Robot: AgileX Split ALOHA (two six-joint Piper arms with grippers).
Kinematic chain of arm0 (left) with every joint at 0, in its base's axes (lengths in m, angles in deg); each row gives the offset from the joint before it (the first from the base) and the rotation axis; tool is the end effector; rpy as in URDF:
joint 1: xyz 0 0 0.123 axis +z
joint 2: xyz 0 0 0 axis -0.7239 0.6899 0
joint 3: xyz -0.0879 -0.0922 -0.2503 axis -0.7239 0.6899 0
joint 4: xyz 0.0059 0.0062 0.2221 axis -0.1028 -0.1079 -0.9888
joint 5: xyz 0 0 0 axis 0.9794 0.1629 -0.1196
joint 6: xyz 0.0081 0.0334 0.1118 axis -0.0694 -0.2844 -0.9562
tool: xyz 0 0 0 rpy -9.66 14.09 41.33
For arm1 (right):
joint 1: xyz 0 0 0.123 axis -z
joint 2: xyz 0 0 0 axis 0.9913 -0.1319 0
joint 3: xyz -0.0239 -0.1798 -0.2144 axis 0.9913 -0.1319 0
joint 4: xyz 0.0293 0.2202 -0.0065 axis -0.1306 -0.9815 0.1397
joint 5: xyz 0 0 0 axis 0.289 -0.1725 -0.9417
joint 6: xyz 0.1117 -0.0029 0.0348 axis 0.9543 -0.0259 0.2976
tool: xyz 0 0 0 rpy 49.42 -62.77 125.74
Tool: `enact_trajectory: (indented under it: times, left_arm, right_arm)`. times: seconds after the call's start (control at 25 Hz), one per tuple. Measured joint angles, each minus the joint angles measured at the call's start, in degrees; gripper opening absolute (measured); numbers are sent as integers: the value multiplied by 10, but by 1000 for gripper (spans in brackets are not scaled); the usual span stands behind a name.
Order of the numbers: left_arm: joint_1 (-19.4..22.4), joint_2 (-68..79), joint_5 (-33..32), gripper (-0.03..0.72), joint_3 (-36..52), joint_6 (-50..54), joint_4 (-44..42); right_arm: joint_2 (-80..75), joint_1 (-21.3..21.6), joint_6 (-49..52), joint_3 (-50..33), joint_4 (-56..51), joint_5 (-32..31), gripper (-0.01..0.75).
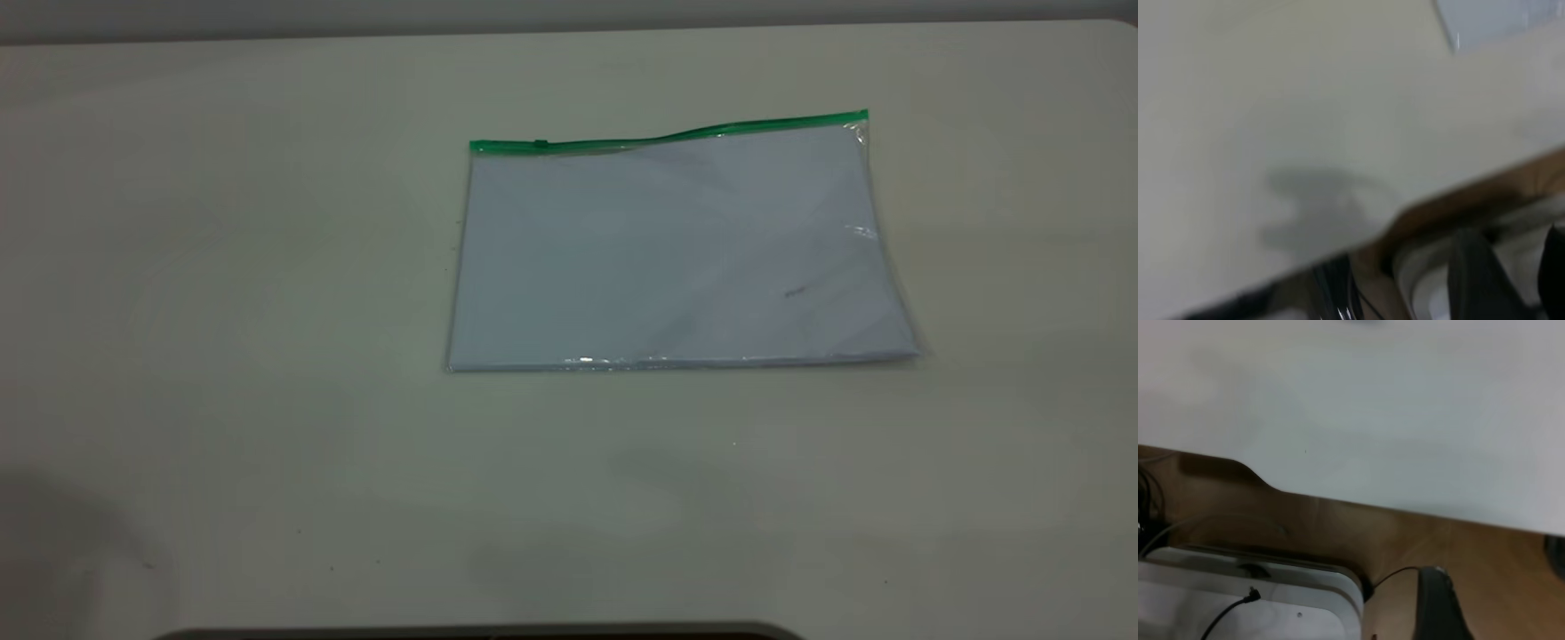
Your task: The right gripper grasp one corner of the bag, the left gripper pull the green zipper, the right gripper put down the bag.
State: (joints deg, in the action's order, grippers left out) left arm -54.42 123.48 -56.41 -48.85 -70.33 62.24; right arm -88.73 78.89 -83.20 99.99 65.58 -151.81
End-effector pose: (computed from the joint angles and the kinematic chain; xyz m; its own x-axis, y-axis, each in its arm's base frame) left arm 0.1323 -0.0354 0.3178 -0.8131 0.2707 -0.5154 0.3398 0.9395 -0.0426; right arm 0.0549 0.0152 0.2340 -0.8740 -0.0951 -0.4766 -0.1453 0.9869 0.0695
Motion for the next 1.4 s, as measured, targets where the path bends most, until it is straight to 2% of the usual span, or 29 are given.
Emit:
enact_trajectory:
  times: [0.2,0.52,0.96,1.24,1.4]
  left_arm:
    - [0,-92,3,414,130,7,-1]
    - [0,-245,27,428,261,43,-43]
    - [0,-433,27,428,264,64,-51]
    - [0,-503,22,428,264,66,-51]
    - [6,-513,19,428,264,66,-51]
  right_arm:
    - [22,0,14,-18,3,17,488]
    - [22,-16,14,-19,-3,19,487]
    - [30,-16,14,-21,-4,21,481]
    - [187,16,14,-21,-5,18,469]
    - [284,20,14,-21,-5,13,469]
